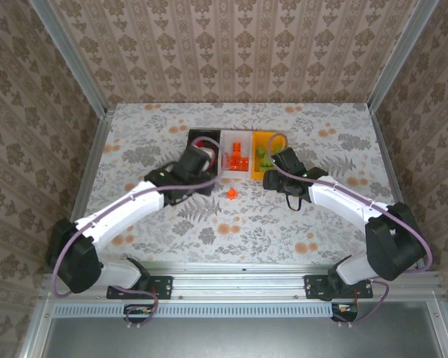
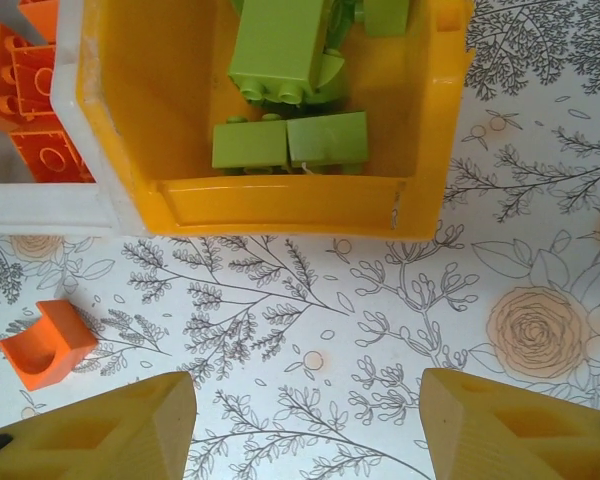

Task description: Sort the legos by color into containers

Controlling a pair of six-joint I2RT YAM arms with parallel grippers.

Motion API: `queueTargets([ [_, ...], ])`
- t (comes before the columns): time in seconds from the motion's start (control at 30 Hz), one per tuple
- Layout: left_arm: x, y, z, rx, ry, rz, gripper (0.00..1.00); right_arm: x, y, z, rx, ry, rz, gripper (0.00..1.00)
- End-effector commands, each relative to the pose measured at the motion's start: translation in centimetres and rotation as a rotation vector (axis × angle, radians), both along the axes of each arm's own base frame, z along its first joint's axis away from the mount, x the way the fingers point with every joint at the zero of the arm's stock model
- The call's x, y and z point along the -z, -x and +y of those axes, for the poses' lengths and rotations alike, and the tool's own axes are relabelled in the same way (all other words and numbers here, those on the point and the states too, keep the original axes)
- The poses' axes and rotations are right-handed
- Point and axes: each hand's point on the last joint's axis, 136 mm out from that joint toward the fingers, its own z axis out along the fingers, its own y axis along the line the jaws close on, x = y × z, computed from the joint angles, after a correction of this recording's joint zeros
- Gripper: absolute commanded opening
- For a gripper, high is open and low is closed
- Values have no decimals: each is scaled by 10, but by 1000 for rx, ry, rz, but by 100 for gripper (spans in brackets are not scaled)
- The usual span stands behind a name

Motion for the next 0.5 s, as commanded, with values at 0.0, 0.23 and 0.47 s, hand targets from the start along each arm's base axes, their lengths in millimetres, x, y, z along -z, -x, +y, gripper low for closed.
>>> queueTargets([
  [0.0,2,-30,28,-72,-26,65,27,2,1,13,-18,-34,1,62],
  [0.23,1,-112,27,-136,-9,79,28,11,8,29,-60,-34,22,62],
  [0.47,10,-186,17,-113,42,104,32,13,12,36,-95,-19,31,62],
])
